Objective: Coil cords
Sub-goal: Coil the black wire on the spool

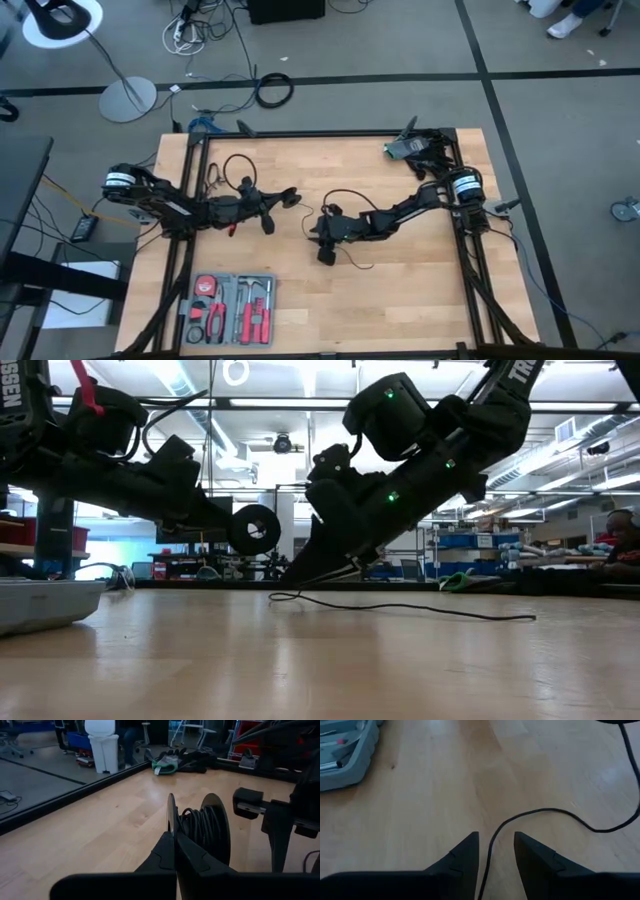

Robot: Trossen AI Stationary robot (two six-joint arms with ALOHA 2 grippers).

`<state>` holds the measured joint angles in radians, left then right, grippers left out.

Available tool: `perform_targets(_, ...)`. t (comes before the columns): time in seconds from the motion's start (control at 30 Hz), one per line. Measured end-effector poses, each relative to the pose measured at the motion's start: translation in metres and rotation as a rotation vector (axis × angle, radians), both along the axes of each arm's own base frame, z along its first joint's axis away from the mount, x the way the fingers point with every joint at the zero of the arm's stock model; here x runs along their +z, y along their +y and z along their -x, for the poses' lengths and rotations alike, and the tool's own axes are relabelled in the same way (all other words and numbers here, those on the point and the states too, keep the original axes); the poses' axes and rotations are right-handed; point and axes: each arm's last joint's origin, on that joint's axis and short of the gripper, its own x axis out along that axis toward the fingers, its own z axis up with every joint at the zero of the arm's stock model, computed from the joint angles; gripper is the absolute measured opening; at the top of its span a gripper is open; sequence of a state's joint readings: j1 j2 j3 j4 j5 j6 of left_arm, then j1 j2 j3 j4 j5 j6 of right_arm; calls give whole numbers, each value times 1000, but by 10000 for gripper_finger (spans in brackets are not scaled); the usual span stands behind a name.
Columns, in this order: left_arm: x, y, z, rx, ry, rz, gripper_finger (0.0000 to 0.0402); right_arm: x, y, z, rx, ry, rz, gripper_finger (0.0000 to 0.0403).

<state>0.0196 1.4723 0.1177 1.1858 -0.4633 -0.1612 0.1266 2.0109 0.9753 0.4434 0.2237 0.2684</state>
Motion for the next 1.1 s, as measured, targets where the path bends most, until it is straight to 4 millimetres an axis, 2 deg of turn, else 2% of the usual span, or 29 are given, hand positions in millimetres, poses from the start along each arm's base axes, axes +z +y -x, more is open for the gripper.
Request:
perform_targets(0.43, -1, 0, 0, 1, 9, 4, 0, 0, -5, -1, -29, 4, -43, 122)
perform_targets(0.9, 0, 0, 0, 1, -4, 7, 0, 0, -4, -1, -2, 9, -62, 99)
perform_targets(1.1, 0, 0, 0, 1, -4, 7, 0, -5, -6, 3, 4, 76, -39, 98)
